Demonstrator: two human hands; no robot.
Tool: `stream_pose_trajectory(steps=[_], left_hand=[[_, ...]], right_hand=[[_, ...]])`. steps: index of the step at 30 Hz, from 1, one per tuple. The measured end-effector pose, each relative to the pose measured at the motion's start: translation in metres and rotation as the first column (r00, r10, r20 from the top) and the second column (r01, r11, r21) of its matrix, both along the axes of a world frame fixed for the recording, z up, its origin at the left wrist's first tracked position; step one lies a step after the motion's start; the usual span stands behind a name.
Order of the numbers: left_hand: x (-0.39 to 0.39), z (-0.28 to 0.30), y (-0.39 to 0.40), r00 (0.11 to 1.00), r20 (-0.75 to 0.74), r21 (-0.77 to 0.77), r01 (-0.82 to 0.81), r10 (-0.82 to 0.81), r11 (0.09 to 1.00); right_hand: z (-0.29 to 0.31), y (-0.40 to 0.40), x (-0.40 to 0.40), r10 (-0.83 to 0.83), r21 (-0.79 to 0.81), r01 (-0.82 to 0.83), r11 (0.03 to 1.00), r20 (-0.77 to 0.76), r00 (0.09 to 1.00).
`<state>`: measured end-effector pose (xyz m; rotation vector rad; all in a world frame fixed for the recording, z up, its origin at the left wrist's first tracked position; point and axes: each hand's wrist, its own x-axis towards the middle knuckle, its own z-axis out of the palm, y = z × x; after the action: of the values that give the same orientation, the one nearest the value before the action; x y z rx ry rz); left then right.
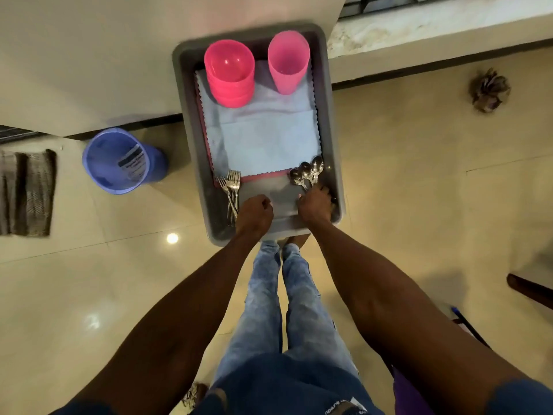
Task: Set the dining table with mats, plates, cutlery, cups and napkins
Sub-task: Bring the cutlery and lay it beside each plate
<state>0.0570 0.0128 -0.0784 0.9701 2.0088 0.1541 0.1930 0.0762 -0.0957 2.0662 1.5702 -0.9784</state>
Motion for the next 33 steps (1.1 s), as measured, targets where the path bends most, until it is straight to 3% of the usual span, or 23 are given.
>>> stream_pose_trajectory(steps=[4, 7, 19, 24, 26, 30, 33], left_hand=[[-0.003, -0.013, -0.005, 1.0, -0.012, 0.029, -0.017, 0.017, 0.999], [-0.003, -0.019, -0.007, 0.999, -0.01, 0.035, -0.048, 0.049, 0.998], [0.005, -0.01, -0.006, 1.0, 0.012, 0.019, -0.025, 0.025, 1.0], [0.013, 0.02, 0.004, 0.996, 0.061, -0.026, -0.063, 0.064, 0.998], [0.019, 0.041, 0.009, 0.982, 0.143, -0.035, -0.122, 0.126, 0.992], [0.034, 0.092, 0.018, 0.811, 0.41, -0.162, -0.386, 0.417, 0.908], [0.045, 0.123, 0.023, 0.711, 0.531, -0.201, -0.422, 0.461, 0.884]], right_hand=[[-0.019, 0.004, -0.007, -0.046, 0.059, 0.043, 0.997, 0.038, 0.998], [-0.03, 0.008, -0.009, -0.158, 0.095, 0.161, 0.982, -0.039, 0.987], [-0.015, 0.013, 0.001, -0.301, -0.014, 0.308, 0.951, -0.255, 0.919], [0.022, 0.011, 0.006, -0.428, -0.083, 0.443, 0.893, -0.461, 0.778], [0.054, 0.009, 0.009, -0.511, -0.15, 0.525, 0.838, -0.552, 0.659], [0.122, -0.002, 0.021, -0.609, -0.284, 0.592, 0.754, -0.64, 0.468], [0.159, -0.015, 0.032, -0.602, -0.292, 0.602, 0.743, -0.684, 0.411]])
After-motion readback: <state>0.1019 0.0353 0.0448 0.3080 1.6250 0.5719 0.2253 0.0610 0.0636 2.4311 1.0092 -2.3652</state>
